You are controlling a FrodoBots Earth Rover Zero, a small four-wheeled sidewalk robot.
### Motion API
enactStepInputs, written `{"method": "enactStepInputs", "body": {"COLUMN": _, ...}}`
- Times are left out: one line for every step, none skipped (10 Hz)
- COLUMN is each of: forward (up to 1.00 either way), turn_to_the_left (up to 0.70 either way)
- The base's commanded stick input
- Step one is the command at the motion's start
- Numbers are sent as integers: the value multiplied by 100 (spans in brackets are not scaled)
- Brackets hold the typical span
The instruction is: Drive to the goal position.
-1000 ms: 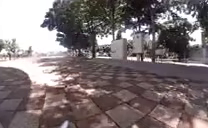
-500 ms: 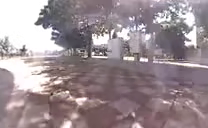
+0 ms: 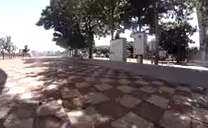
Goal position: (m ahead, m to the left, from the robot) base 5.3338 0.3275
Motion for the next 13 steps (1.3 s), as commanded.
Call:
{"method": "enactStepInputs", "body": {"forward": 70, "turn_to_the_left": 0}}
{"method": "enactStepInputs", "body": {"forward": 70, "turn_to_the_left": 0}}
{"method": "enactStepInputs", "body": {"forward": 70, "turn_to_the_left": 0}}
{"method": "enactStepInputs", "body": {"forward": 70, "turn_to_the_left": 0}}
{"method": "enactStepInputs", "body": {"forward": 70, "turn_to_the_left": 0}}
{"method": "enactStepInputs", "body": {"forward": 70, "turn_to_the_left": 0}}
{"method": "enactStepInputs", "body": {"forward": 70, "turn_to_the_left": 0}}
{"method": "enactStepInputs", "body": {"forward": 70, "turn_to_the_left": 0}}
{"method": "enactStepInputs", "body": {"forward": 70, "turn_to_the_left": 0}}
{"method": "enactStepInputs", "body": {"forward": 70, "turn_to_the_left": 0}}
{"method": "enactStepInputs", "body": {"forward": 70, "turn_to_the_left": 0}}
{"method": "enactStepInputs", "body": {"forward": 70, "turn_to_the_left": 0}}
{"method": "enactStepInputs", "body": {"forward": 70, "turn_to_the_left": 0}}
